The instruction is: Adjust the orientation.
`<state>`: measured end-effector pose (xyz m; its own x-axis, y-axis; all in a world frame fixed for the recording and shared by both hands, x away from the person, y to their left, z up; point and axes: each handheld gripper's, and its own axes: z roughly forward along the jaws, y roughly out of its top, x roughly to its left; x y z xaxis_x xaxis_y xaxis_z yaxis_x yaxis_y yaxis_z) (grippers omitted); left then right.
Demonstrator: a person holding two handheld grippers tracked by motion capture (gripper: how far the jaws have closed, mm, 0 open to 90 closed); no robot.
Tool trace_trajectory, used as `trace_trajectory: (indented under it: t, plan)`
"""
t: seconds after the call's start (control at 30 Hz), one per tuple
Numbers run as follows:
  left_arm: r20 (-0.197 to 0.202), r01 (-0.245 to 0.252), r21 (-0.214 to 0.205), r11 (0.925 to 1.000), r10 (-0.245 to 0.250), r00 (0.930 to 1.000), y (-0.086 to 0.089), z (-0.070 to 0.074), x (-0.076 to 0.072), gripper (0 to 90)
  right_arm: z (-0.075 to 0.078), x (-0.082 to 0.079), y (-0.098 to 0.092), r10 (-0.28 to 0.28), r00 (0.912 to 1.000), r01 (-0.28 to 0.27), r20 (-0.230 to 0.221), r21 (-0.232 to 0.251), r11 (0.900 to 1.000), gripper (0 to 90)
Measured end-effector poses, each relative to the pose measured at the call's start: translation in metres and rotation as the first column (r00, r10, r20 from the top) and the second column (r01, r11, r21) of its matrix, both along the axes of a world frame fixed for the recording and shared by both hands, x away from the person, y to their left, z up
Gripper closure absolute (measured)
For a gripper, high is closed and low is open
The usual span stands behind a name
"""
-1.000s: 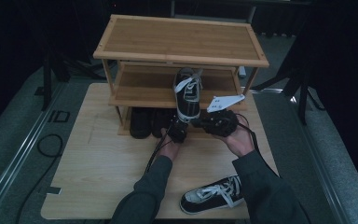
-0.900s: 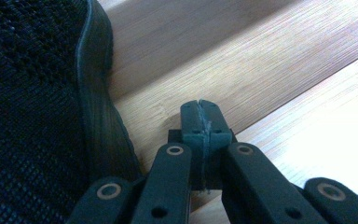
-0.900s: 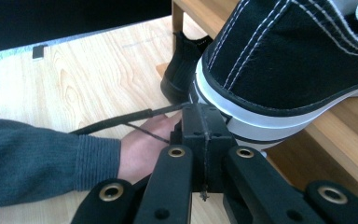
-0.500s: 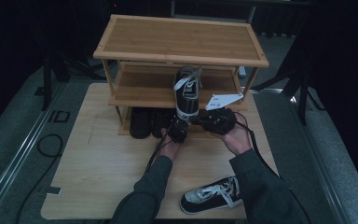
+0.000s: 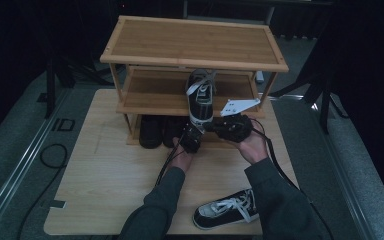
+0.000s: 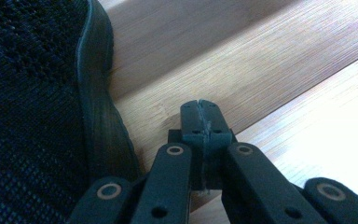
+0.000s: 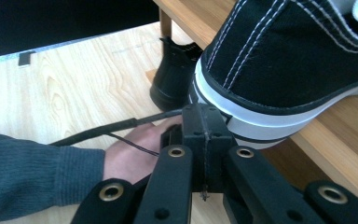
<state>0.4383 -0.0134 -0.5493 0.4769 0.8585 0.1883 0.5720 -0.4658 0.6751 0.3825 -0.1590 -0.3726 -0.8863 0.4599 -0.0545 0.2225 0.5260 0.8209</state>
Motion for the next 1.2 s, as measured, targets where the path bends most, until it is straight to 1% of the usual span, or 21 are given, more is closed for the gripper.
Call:
trace_trajectory:
  t: [0.03, 0.07, 0.1, 0.13, 0.17, 0.2, 0.23, 0.27, 0.3, 0.33, 0.37, 0.47, 0.53, 0.57, 0.6, 0.73, 0.9, 0.97, 1.03, 1.13, 1.2]
  plan:
    - [-0.001, 0.002, 0.006, 1.0, -0.002, 1.0, 0.0, 0.0, 0.0, 90.0, -0.001, 0.001, -0.002, -0.003, 1.0, 0.003, 0.0, -0.001, 1.0, 90.0]
    - [0.009, -0.007, -0.02, 0.9998, 0.007, 0.9999, -0.001, -0.001, 0.0, 90.0, -0.002, 0.005, -0.005, 0.006, 0.9998, -0.006, -0.017, 0.02, 0.9998, 90.0]
    - [0.008, -0.008, -0.021, 0.9997, 0.008, 0.9999, -0.002, -0.001, 0.0, 90.0, -0.003, 0.005, -0.005, 0.005, 0.9999, -0.005, -0.014, 0.018, 0.9998, 90.0]
    - [0.003, -0.004, -0.003, 1.0, 0.004, 1.0, 0.0, 0.0, 0.0, 90.0, -0.003, 0.005, -0.005, 0.002, 0.9999, -0.002, -0.01, 0.013, 0.9999, 90.0]
    - [0.008, -0.008, -0.022, 0.9997, 0.008, 0.9999, -0.002, -0.001, 0.0, 90.0, -0.003, 0.005, -0.004, 0.0, 1.0, 0.0, -0.008, 0.014, 0.9999, 90.0]
    - [0.008, -0.008, -0.021, 0.9997, 0.009, 0.9999, -0.002, -0.001, 0.0, 90.0, -0.003, 0.005, -0.005, -0.002, 0.9999, 0.002, -0.012, 0.018, 0.9998, 90.0]
    - [-0.001, 0.0, 0.009, 1.0, 0.0, 1.0, 0.0, 0.0, 0.0, 90.0, -0.003, 0.006, -0.005, 0.0, 0.9999, 0.0, -0.013, 0.019, 0.9998, 90.0]
    - [0.0, -0.002, 0.003, 1.0, 0.002, 1.0, 0.0, 0.0, 0.0, 90.0, -0.003, 0.006, -0.005, -0.003, 0.9999, 0.003, -0.013, 0.019, 0.9998, 90.0]
    - [0.007, -0.008, -0.017, 0.9998, 0.008, 0.9999, -0.002, -0.001, 0.0, 90.0, -0.003, 0.006, -0.005, -0.004, 0.9999, 0.004, -0.01, 0.017, 0.9998, 90.0]
    - [0.007, -0.008, -0.019, 0.9998, 0.009, 0.9999, -0.002, -0.001, 0.0, 90.0, -0.003, 0.007, -0.005, -0.004, 0.9999, 0.004, -0.01, 0.019, 0.9998, 90.0]
    - [-0.001, -0.001, 0.009, 1.0, 0.001, 1.0, 0.0, 0.0, 0.0, 90.0, -0.003, 0.007, -0.005, -0.004, 1.0, 0.004, -0.008, 0.021, 0.9998, 90.0]
    - [0.001, 0.0, 0.01, 1.0, 0.0, 1.0, 0.0, 0.0, 0.0, 90.0, -0.003, 0.01, -0.005, -0.015, 0.9999, 0.015, -0.004, 0.027, 0.9995, 90.0]
    - [0.0, -0.002, 0.01, 0.9999, 0.002, 1.0, 0.0, 0.0, 0.0, 90.0, -0.005, 0.013, -0.003, -0.042, 0.9991, 0.042, 0.002, 0.014, 0.999, 90.0]
    - [0.001, -0.002, 0.011, 0.9999, 0.002, 1.0, 0.0, 0.0, 0.0, 90.0, -0.006, 0.016, -0.004, -0.034, 0.9993, 0.034, -0.016, 0.032, 0.9989, 90.0]
    - [0.001, -0.001, 0.01, 0.9999, 0.001, 1.0, 0.0, 0.0, 0.0, 90.0, -0.007, 0.017, -0.003, -0.029, 0.9993, 0.03, -0.023, 0.041, 0.9987, 90.0]
    - [0.001, 0.001, 0.011, 0.9999, -0.001, 1.0, 0.0, 0.0, 0.0, 90.0, -0.005, 0.017, 0.002, -0.028, 0.9996, 0.028, -0.007, 0.021, 0.9994, 90.0]
    - [-0.003, -0.004, 0.011, 0.9999, 0.004, 1.0, 0.0, 0.001, 0.0, 90.0, -0.004, 0.018, 0.009, -0.019, 0.9998, 0.019, 0.0, 0.002, 0.9998, 90.0]
    - [-0.003, -0.004, 0.011, 0.9999, 0.004, 1.0, 0.0, 0.001, 0.0, 90.0, -0.004, 0.019, 0.011, -0.015, 0.9999, 0.015, 0.001, 0.003, 0.9999, 90.0]
    - [-0.001, -0.001, 0.011, 0.9999, 0.001, 1.0, 0.0, 0.0, 0.0, 90.0, -0.005, 0.021, 0.012, -0.017, 0.9999, 0.017, 0.0, 0.005, 0.9998, 90.0]
    - [-0.002, -0.002, 0.01, 0.9999, 0.002, 1.0, 0.0, 0.0, 0.0, 90.0, -0.005, 0.023, 0.012, -0.04, 0.9992, 0.04, 0.001, 0.001, 0.9992, 90.0]
    - [-0.001, -0.003, 0.011, 0.9999, 0.003, 1.0, 0.0, 0.0, 0.0, 90.0, -0.005, 0.025, 0.012, -0.042, 0.9991, 0.042, -0.004, 0.0, 0.9991, 90.0]
